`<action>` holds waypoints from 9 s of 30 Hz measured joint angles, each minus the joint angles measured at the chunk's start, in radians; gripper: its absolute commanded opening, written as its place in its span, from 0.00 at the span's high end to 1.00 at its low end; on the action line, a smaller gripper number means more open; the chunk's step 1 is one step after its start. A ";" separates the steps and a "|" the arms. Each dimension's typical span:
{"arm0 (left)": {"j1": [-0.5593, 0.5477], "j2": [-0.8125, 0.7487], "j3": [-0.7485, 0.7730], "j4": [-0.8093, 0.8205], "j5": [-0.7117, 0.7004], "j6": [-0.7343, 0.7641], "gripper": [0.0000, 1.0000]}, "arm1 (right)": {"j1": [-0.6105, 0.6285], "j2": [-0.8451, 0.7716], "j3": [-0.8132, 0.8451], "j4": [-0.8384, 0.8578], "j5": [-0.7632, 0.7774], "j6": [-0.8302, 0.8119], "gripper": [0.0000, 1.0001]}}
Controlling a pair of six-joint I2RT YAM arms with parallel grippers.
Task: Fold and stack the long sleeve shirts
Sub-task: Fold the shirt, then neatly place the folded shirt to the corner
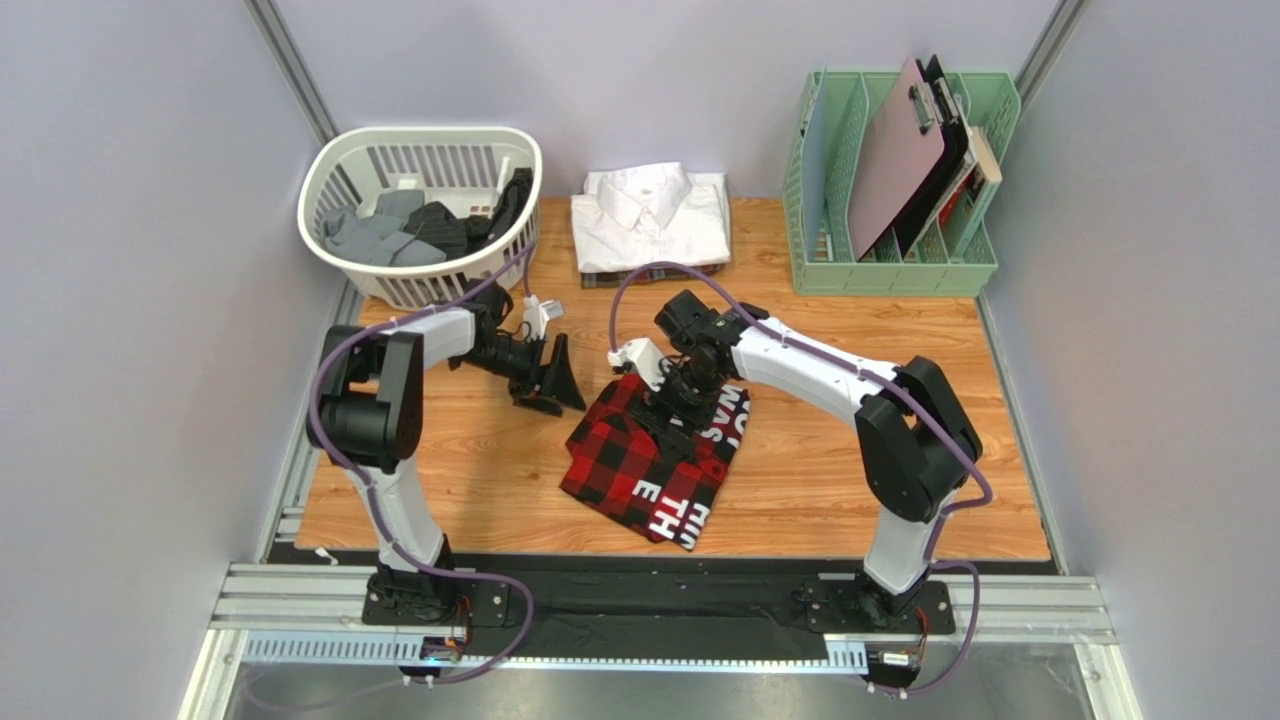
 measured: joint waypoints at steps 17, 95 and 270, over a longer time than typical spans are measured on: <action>-0.090 0.240 0.158 -0.022 0.183 -0.025 0.26 | -0.118 0.129 -0.024 -0.018 -0.041 0.074 0.18; -0.548 -0.010 0.538 -0.463 -0.619 0.451 0.72 | -0.702 -0.198 -0.284 -0.164 -0.259 0.112 0.24; -0.219 0.098 0.784 0.153 -0.700 -0.023 1.00 | -0.493 0.294 0.754 0.204 0.109 0.416 1.00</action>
